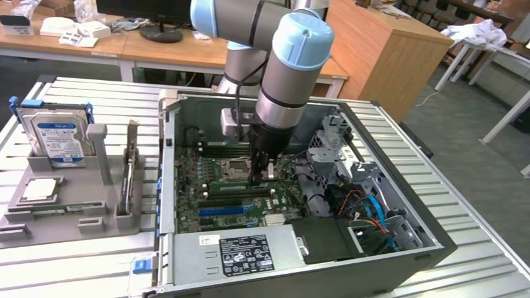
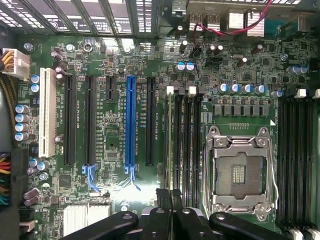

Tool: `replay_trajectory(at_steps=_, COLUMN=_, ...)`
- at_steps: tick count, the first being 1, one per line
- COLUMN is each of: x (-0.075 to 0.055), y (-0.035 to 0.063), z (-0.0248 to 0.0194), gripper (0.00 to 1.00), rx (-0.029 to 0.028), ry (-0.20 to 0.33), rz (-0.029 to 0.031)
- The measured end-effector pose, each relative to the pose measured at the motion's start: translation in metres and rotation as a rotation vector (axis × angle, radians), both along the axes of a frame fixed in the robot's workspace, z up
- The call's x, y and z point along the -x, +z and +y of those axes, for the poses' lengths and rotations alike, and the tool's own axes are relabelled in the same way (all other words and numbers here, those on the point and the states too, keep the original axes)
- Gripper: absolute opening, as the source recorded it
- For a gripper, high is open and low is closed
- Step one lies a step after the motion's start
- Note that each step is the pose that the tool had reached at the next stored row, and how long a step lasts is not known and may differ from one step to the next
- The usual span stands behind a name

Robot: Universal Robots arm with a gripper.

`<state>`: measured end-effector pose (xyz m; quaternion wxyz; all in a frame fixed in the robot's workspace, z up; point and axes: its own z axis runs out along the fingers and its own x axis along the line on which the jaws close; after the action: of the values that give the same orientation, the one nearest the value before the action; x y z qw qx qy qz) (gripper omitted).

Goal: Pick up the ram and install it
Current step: 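Insert the ram into the slot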

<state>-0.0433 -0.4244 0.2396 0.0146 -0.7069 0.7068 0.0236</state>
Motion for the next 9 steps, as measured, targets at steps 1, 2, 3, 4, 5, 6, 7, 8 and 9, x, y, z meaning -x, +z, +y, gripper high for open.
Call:
replay_trajectory(at_steps=1, x=0.0001, y=-0.0005, z=0.0, gripper=0.12, rx=0.0, ry=0.0, rz=0.0)
replay_trajectory(at_steps=2, x=0.0001, y=-0.0006, z=-0.0001, gripper=0.12, rx=0.0002, ry=0.0, rz=0.0001)
replay_trajectory(at_steps=3, x=0.0001, y=-0.0006, z=-0.0001, gripper=0.12, rx=0.0002, ry=0.0, rz=0.0001)
replay_trajectory(at_steps=4, x=0.0001, y=-0.0006, z=-0.0001, gripper=0.12, rx=0.0004, ry=0.0, rz=0.0002)
replay_trajectory(at_steps=5, x=0.0001, y=-0.0006, z=0.0, gripper=0.12, rx=0.0003, ry=0.0, rz=0.0001)
replay_trajectory(at_steps=6, x=0.0001, y=-0.0011, z=0.0, gripper=0.12, rx=-0.0001, ry=0.0, rz=0.0)
replay_trajectory(at_steps=7, x=0.0001, y=-0.0017, z=0.0001, gripper=0.12, rx=-0.0003, ry=0.0, rz=-0.0001)
replay_trajectory(at_steps=8, x=0.0001, y=-0.0022, z=0.0, gripper=0.12, rx=-0.0001, ry=0.0, rz=0.0)
replay_trajectory(at_steps=9, x=0.0001, y=-0.0027, z=0.0, gripper=0.12, rx=0.0001, ry=0.0, rz=0.0001)
